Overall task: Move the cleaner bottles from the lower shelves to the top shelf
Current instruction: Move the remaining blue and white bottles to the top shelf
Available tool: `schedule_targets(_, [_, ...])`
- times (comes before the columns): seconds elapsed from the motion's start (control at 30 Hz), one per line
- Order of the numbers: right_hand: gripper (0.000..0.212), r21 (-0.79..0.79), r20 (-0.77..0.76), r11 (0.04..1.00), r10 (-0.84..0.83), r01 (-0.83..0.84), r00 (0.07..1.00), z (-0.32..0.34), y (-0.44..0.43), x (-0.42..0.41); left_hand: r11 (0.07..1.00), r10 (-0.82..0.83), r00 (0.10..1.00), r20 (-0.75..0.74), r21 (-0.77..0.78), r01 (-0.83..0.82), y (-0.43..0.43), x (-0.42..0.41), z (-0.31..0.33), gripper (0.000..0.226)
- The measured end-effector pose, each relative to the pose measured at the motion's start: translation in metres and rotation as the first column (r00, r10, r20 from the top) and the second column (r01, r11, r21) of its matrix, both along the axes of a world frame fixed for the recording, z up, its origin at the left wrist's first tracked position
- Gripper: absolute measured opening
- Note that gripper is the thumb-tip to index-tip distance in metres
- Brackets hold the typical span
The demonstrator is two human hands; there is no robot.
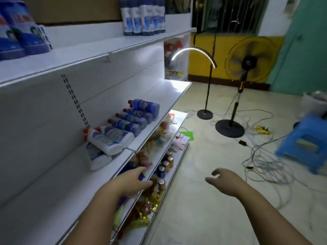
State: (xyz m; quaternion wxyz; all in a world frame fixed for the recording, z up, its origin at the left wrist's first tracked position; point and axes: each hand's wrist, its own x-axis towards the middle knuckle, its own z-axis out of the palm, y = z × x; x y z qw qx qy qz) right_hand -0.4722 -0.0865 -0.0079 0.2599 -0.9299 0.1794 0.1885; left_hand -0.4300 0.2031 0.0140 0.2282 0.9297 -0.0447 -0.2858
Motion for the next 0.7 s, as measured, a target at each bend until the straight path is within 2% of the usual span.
schedule_targets(0.1, [0.049, 0.069, 0.087, 0.997, -0.036, 0.030, 0.996, -0.005, -0.048, 0.010, 0.997, 0.011, 0.999, 0.047, -0.074, -0.008, -0.060, 0.021, -0.001, 0.072])
schedule_targets(0.17, [0.048, 0.098, 0.069, 0.995, -0.011, 0.004, 0.998, -0.010, -0.072, 0.016, 0.990, 0.059, 0.996, 0.065, -0.134, -0.050, -0.087, 0.033, -0.005, 0.071])
schedule_targets(0.33, [0.052, 0.110, -0.026, 0.993, 0.041, -0.038, 0.999, -0.020, -0.123, 0.043, 0.991, 0.091, 0.995, -0.041, -0.096, -0.095, -0.110, 0.059, -0.009, 0.067])
schedule_targets(0.47, [0.051, 0.096, 0.010, 0.995, 0.034, -0.035, 0.999, -0.027, -0.135, 0.094, 0.975, 0.182, 0.983, -0.025, -0.125, -0.184, -0.117, 0.100, -0.018, 0.071])
schedule_targets(0.6, [0.053, 0.099, -0.068, 0.990, 0.111, -0.104, 0.992, -0.026, -0.137, 0.149, 0.979, 0.166, 0.985, -0.041, -0.111, -0.170, -0.130, 0.150, -0.027, 0.070])
schedule_targets(0.7, [0.052, 0.027, -0.052, 0.998, 0.055, -0.053, 0.997, -0.010, -0.165, 0.195, 0.978, 0.155, 0.986, -0.064, -0.134, -0.162, -0.144, 0.193, -0.028, 0.071])
